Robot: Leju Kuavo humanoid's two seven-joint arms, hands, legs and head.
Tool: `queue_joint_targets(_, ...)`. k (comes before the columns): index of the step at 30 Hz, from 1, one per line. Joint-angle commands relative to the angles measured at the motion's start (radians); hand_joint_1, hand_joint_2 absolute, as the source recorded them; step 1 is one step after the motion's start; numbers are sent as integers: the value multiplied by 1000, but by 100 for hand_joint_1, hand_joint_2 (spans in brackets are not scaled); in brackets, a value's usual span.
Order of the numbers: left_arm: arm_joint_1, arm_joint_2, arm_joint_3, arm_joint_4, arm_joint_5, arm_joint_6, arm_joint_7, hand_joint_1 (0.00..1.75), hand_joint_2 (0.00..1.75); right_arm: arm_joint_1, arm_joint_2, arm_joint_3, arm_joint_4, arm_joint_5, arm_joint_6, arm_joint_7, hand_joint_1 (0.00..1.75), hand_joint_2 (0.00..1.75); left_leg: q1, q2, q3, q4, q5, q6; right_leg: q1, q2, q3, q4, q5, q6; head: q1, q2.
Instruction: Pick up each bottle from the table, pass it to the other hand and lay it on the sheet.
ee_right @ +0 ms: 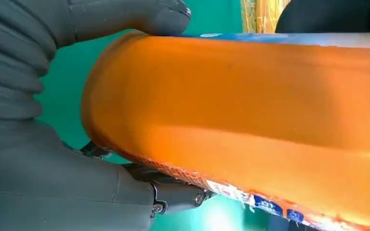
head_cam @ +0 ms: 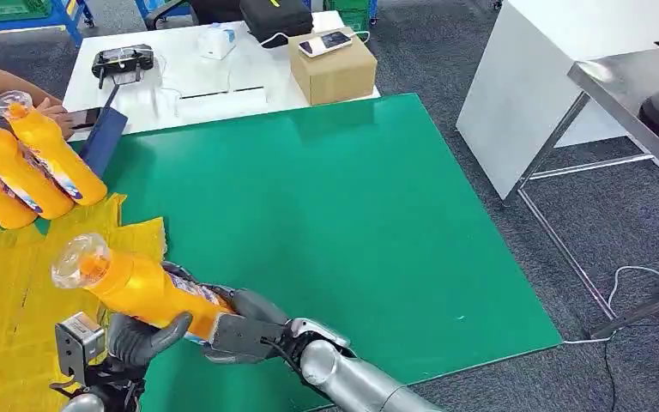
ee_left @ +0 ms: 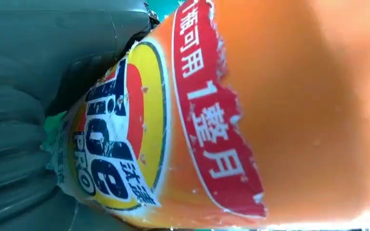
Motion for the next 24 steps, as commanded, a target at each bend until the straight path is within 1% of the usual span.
queue_joint_targets(1, -39, 5, -59, 53, 1, -29, -7, 175, 175, -33, -1, 58, 62, 4, 2, 0, 175, 175, 2, -10, 2, 0, 0, -1, 1, 2, 3, -1, -1, -3, 0, 0)
queue_joint_targets(2, -39, 5, -59, 53, 1, -29, -7, 175, 175, -33, -1, 58, 62, 4, 2, 0, 175, 175, 1, -6, 1, 0, 0, -1, 0, 1, 2, -1, 0, -2, 0, 0)
queue_joint_targets(6, -31, 5, -40, 41, -21, -9, -20, 175, 175, -31, -17, 30, 35, 4, -14, -4, 175, 175, 1, -8, 1, 0, 0, -1, 0, 1, 2, -1, 0, -2, 0, 0)
queue_joint_targets(7, -30, 7, -33, 34, -58, 19, -29, 175, 175, -29, -23, 20, 22, 4, -25, -13, 134, 175, 1, -8, 1, 0, 0, -1, 1, 2, 2, -1, 0, -2, 0, 0)
queue_joint_targets(8, -27, 14, -17, 23, -158, 90, -44, 175, 175, -25, -39, -4, -15, 2, -40, -23, 0, 175, 2, -9, 1, 0, 0, -1, 1, 2, 3, -1, 0, -3, 0, 0)
queue_joint_targets(9, -31, 18, 7, 23, -186, 118, -45, 175, 175, -21, -53, -27, -48, -7, -42, -34, 0, 0, 1, -6, 0, 0, 0, 0, 0, 1, 1, 0, 0, -2, 0, 0)
queue_joint_targets(10, -27, 22, 48, 19, -265, 186, -42, 175, 175, -31, -79, -42, -93, 12, -60, -28, 0, 0, 1, -8, 0, 0, 0, 0, 1, 1, 2, 0, 0, -2, 0, 0)
queue_joint_targets(11, -24, 16, 98, 16, -355, 266, -39, 175, 175, -8, -101, -81, -168, 2, -61, -37, 0, 0, 2, -9, 0, 1, 0, -1, 1, 2, 2, 0, 0, -3, 0, 0)
queue_joint_targets(12, -26, -20, 172, 11, -630, 502, -50, 175, 175, 32, -130, -137, -273, 5, -64, -49, 0, 0, 1, -6, -1, 1, 0, 0, 1, 1, 1, 0, 0, -2, 0, 0)
queue_joint_targets(14, -7, -45, 236, 11, -902, 706, -19, 175, 175, 73, -170, -185, -410, -4, -45, -60, 0, 0, 2, -10, -1, 2, 0, 0, 1, 1, 2, 0, 0, -3, 0, 0)
queue_joint_targets(15, 7, -47, 265, 16, -967, 760, -4, 175, 175, 84, -187, -197, -462, -5, -39, -63, 0, 0, 1, -6, -2, 1, 0, 0, 1, 1, 0, 0, 0, -1, 1, 0)
queue_joint_targets(16, 28, -53, 324, 36, -1018, 828, 8, 175, 175, 98, -204, -221, -516, -34, -27, -82, 0, 0, 1, -8, -1, 1, 0, 0, 1, 2, 1, 0, 0, -2, 1, 0)
queue_joint_targets(17, 38, -57, 365, 59, -1051, 870, 7, 175, 175, 107, -214, -235, -550, -41, -28, -92, 0, 0, 2, -7, 1, 0, -1, -1, 1, 4, 2, -1, 0, -3, -1, 0)
queue_joint_targets(18, 48, -53, 409, 82, -1047, 888, -9, 175, 175, 117, -222, -253, -582, -57, -26, -109, 0, 0, 2, -3, 1, 0, -1, -1, 1, 5, 2, -1, 0, -2, 1, 0)
queue_joint_targets(19, 49, -55, 442, 103, -1081, 909, -20, 175, 175, 127, -226, -265, -604, -68, -24, -117, 0, 0, 1, -6, 2, -1, -1, -1, 1, 4, 3, -1, -1, -3, -1, 0)
queue_joint_targets(21, 50, -53, 447, 106, -1076, 908, -26, 175, 175, 128, -227, -267, -608, -69, -22, -117, 0, 0, 1, -6, 2, -1, -1, -1, 0, 3, 3, -1, -1, -2, 0, 0)
queue_joint_targets(22, 47, -65, 473, 117, -1120, 918, -28, 175, 175, 138, -222, -277, -615, -83, -27, -132, 0, 0, 1, -5, 2, -1, -1, -1, 0, 3, 3, -1, -1, -2, -1, 0)
queue_joint_targets(23, 48, -71, 496, 123, -1163, 915, -19, 175, 175, 146, -224, -286, -627, -94, -29, -148, 0, 0, 1, -7, 2, -1, -1, -1, 0, 4, 3, -1, -1, -2, 0, 0)
queue_joint_targets(24, 48, -76, 530, 143, -1278, 932, 11, 175, 175, 157, -227, -296, -648, -104, -32, -161, 0, 0, 1, -5, 1, -1, 0, 0, 1, 3, 1, -1, 0, -2, 0, 0)
